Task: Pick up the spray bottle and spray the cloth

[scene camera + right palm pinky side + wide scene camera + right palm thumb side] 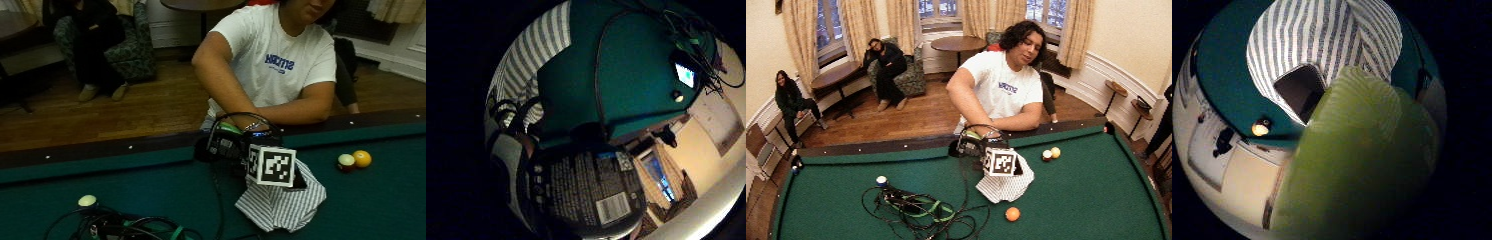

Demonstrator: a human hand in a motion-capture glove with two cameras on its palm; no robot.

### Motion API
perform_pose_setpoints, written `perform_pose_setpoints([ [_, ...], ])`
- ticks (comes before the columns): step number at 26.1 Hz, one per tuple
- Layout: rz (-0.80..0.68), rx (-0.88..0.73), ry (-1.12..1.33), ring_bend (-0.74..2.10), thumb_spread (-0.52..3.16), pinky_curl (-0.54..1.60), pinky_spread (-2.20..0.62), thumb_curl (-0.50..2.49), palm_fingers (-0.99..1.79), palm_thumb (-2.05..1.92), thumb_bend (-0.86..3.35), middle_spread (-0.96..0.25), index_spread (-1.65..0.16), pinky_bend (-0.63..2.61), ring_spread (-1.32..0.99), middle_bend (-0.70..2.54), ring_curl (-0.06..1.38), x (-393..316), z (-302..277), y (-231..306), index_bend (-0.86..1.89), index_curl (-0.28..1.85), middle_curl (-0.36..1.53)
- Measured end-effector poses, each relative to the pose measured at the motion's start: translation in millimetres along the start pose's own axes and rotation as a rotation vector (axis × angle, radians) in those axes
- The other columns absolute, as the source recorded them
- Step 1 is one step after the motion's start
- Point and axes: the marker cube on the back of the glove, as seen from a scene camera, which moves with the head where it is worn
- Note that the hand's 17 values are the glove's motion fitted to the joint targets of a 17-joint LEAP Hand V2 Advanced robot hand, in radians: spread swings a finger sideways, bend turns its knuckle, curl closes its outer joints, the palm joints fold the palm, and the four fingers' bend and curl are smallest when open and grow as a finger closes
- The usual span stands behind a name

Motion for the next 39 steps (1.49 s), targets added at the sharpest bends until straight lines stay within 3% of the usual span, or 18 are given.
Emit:
perform_pose_setpoints([
  [4,-0.069,0.051,-0.088,0.72,0.44,0.38,-0.29,0.82,1.37,0.90,-0.03,-0.17,-0.26,0.40,-0.20,0.73,0.47,-5,-21,13,0.40,0.59,0.56],
  [9,-0.259,0.173,-0.266,0.72,0.45,0.38,-0.29,0.82,1.37,0.90,-0.03,-0.17,-0.26,0.40,-0.20,0.73,0.47,-22,-68,46,0.39,0.59,0.56],
  [16,-0.727,0.434,-0.595,0.72,0.45,0.38,-0.28,0.83,1.37,0.90,-0.03,-0.17,-0.26,0.40,-0.19,0.73,0.47,-86,-118,107,0.39,0.60,0.56],
  [24,-1.154,0.594,-0.976,0.71,0.44,0.38,-0.29,0.84,1.38,0.90,-0.03,-0.17,-0.26,0.39,-0.19,0.73,0.47,-185,-106,123,0.39,0.61,0.56],
  [28,-1.190,0.634,-1.099,0.71,0.43,0.38,-0.29,0.85,1.39,0.90,-0.03,-0.17,-0.26,0.40,-0.19,0.73,0.47,-226,-88,94,0.40,0.62,0.56],
  [39,-1.089,0.690,-1.168,0.71,0.42,0.38,-0.29,0.86,1.38,0.89,-0.03,-0.17,-0.26,0.40,-0.19,0.73,0.47,-291,-41,10,0.40,0.63,0.56],
])
